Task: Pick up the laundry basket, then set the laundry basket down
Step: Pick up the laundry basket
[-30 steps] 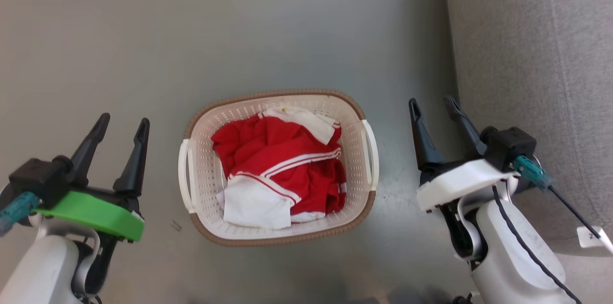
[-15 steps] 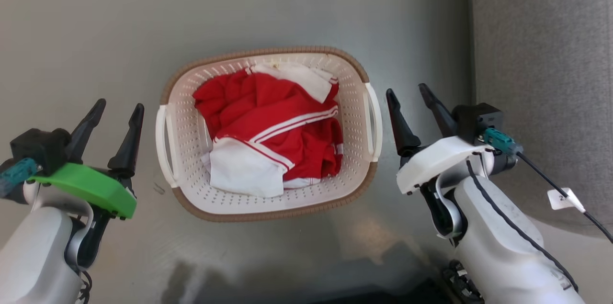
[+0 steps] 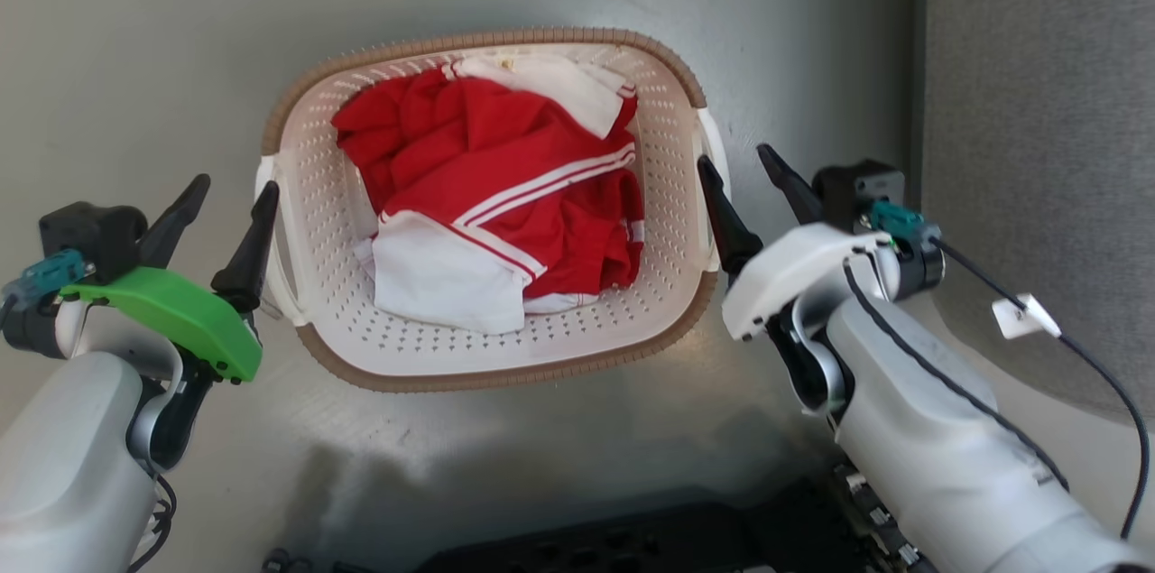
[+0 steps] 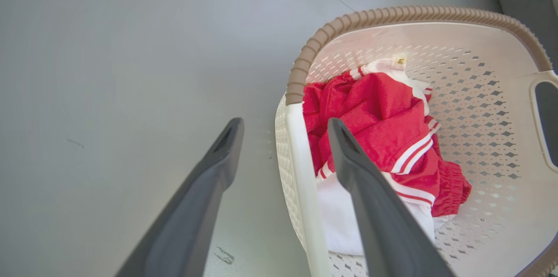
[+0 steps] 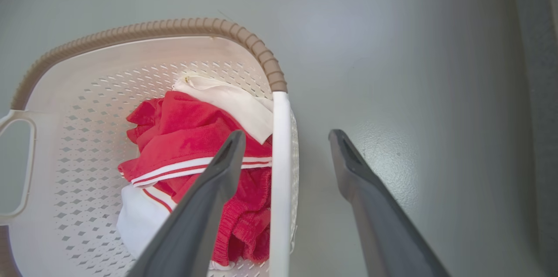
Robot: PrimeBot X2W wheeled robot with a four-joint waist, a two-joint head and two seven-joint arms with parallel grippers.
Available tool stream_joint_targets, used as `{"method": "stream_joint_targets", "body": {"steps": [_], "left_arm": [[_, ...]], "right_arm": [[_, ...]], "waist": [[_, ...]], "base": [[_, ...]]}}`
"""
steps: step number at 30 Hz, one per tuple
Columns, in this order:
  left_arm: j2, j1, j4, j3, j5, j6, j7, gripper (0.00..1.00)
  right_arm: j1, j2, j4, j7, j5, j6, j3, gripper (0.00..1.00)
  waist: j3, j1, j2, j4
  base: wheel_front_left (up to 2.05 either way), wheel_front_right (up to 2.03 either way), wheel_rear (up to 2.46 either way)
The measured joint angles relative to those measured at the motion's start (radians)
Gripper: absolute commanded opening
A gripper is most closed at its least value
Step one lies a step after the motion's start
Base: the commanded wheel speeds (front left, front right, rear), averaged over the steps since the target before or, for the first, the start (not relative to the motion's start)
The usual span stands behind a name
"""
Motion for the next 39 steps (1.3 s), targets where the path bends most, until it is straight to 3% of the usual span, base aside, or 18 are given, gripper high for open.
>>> {"method": "stream_joint_targets", "body": {"steps": [18, 19, 20, 22, 24, 25, 26, 28, 39], "left_arm": [[-0.014, -0.122, 0.122, -0.149, -0.1, -0.007, 0.048, 1.0], [-0.015, -0.13, 0.127, -0.162, -0.113, -0.007, 0.053, 1.0], [-0.015, -0.133, 0.129, -0.169, -0.117, -0.007, 0.055, 0.92], [-0.016, -0.142, 0.134, -0.184, -0.123, -0.007, 0.055, 0.49], [-0.018, -0.146, 0.141, -0.192, -0.127, -0.007, 0.055, 0.35], [-0.019, -0.149, 0.145, -0.197, -0.132, -0.007, 0.055, 0.15], [-0.019, -0.153, 0.15, -0.203, -0.141, -0.007, 0.055, 0.0], [-0.026, -0.158, 0.152, -0.216, -0.162, -0.008, 0.055, 0.0], [-0.034, -0.177, 0.191, -0.264, -0.209, -0.006, 0.046, 0.0]], "right_arm": [[-0.168, -0.003, 0.142, 0.004, 0.1, -0.016, 0.159, 1.0], [-0.178, -0.003, 0.151, 0.004, 0.113, -0.016, 0.172, 0.9], [-0.183, -0.003, 0.155, 0.004, 0.119, -0.016, 0.177, 0.84], [-0.189, -0.002, 0.161, 0.004, 0.129, -0.016, 0.184, 0.58], [-0.193, -0.003, 0.17, 0.004, 0.148, -0.016, 0.191, 0.42], [-0.194, -0.003, 0.174, 0.004, 0.157, -0.017, 0.195, 0.33], [-0.198, -0.003, 0.178, 0.004, 0.163, -0.017, 0.2, 0.16], [-0.204, 0.003, 0.183, 0.004, 0.174, -0.025, 0.208, 0.0], [-0.213, 0.007, 0.201, 0.004, 0.23, -0.027, 0.248, 0.0]], "waist": [[0.092, -0.0001, 0.0, 0.017], [0.094, -0.0001, 0.0, 0.019], [0.094, -0.0001, 0.0, 0.02], [0.095, -0.0001, 0.0, 0.021], [0.095, -0.0001, 0.0, 0.023], [0.095, -0.0001, 0.0, 0.023], [0.094, -0.0001, 0.0, 0.024], [0.093, -0.0001, 0.0, 0.025], [0.07, 0.0, 0.0, 0.026]], "base": [[0.0, 0.0, 0.0], [0.0, 0.0, 0.0], [0.0, 0.0, 0.0], [0.0, 0.0, 0.0], [0.0, 0.0, 0.0], [0.0, 0.0, 0.0], [0.0, 0.0, 0.0], [0.0, 0.0, 0.0], [0.0, 0.0, 0.0]]}}
